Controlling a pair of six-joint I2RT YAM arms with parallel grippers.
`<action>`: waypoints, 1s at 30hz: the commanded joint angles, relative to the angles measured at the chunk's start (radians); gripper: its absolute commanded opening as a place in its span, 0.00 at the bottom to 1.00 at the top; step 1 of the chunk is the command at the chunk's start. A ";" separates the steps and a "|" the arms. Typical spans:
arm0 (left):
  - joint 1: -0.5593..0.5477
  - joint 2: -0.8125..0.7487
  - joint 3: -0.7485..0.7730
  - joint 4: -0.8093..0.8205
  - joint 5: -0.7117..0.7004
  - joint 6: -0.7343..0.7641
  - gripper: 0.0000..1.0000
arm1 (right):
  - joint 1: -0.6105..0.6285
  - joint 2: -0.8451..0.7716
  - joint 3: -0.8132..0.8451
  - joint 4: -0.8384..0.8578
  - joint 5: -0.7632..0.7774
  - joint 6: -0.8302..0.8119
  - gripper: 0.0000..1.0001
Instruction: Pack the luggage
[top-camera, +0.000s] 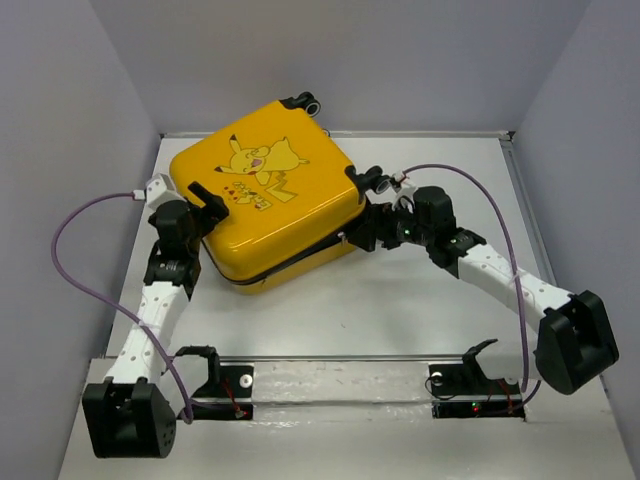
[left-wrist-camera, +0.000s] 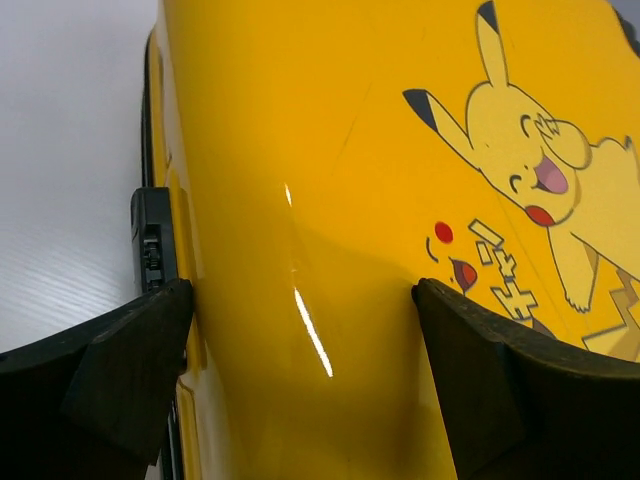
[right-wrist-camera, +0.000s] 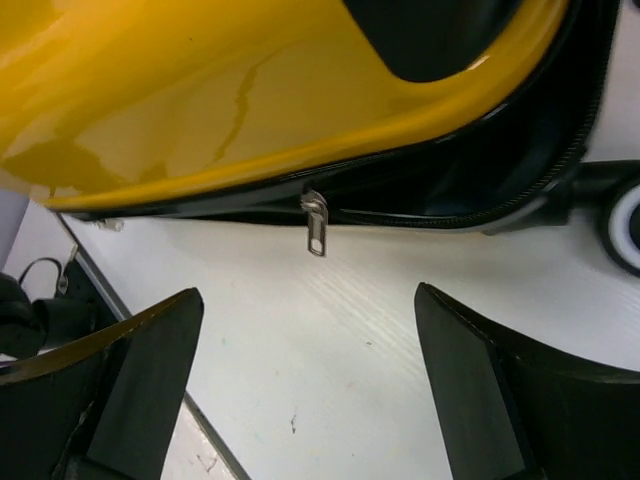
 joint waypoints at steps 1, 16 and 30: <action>-0.310 0.030 -0.096 -0.021 0.200 -0.188 0.99 | -0.140 0.037 -0.004 0.111 -0.103 0.039 0.92; -0.532 0.025 0.362 -0.190 -0.208 -0.005 0.99 | -0.261 -0.104 -0.057 0.053 0.154 0.069 0.82; -0.061 0.895 1.129 -0.319 0.210 0.103 0.99 | -0.309 -0.052 -0.091 0.045 0.280 0.119 0.07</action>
